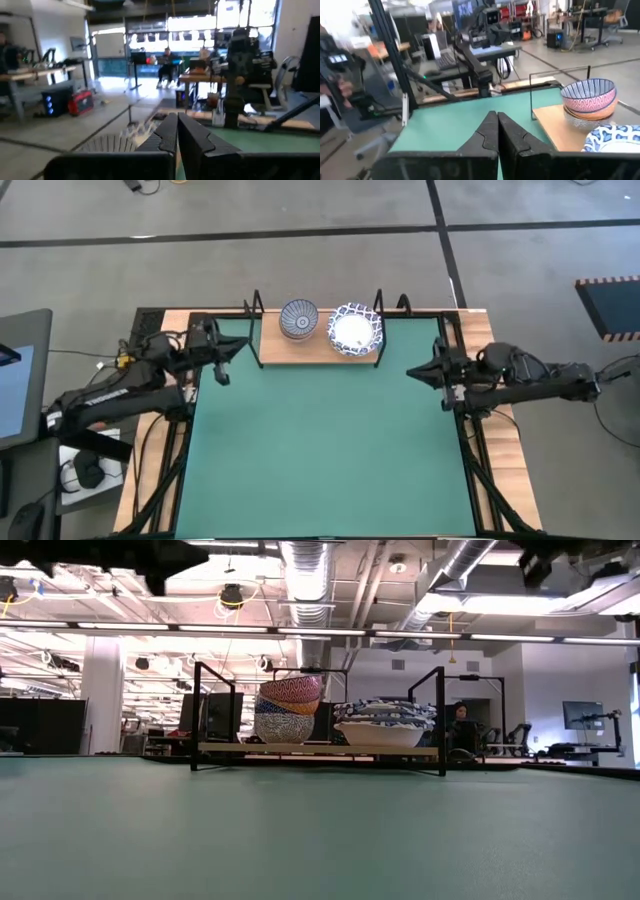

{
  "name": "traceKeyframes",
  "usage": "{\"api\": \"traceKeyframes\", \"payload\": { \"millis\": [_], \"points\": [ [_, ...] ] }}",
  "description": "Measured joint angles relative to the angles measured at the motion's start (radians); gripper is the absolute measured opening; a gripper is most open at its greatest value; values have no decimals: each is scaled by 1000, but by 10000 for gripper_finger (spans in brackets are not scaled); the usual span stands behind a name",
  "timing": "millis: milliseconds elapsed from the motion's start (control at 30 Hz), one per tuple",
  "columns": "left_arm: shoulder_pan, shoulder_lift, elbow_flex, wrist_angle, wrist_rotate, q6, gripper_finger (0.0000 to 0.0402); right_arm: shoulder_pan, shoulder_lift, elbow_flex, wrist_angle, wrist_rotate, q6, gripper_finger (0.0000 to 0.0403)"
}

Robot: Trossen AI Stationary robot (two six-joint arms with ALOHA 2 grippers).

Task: Place and stack bowls onto a shelf
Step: Return to Home Position

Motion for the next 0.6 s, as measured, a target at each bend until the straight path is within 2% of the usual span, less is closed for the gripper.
{"api": "traceKeyframes", "payload": {
  "millis": [67, 167, 267, 433, 600],
  "points": [
    [7, -54, -35, -57, 13, -3, 0, 4, -48, -73, 54, -1, -18, 17],
    [3, -117, -127, -46, 31, -41, 0, 15, -108, -190, 219, -19, -71, 18],
    [-1, -170, -197, -32, 25, -66, 0, 12, -163, -277, 312, -54, -100, 18],
    [11, -257, -214, -63, 25, -61, 0, 11, -238, -345, 305, -84, -38, 18],
    [19, -370, -214, -191, 24, -49, 0, 12, -307, -404, 321, -134, -33, 19]
  ]
}}
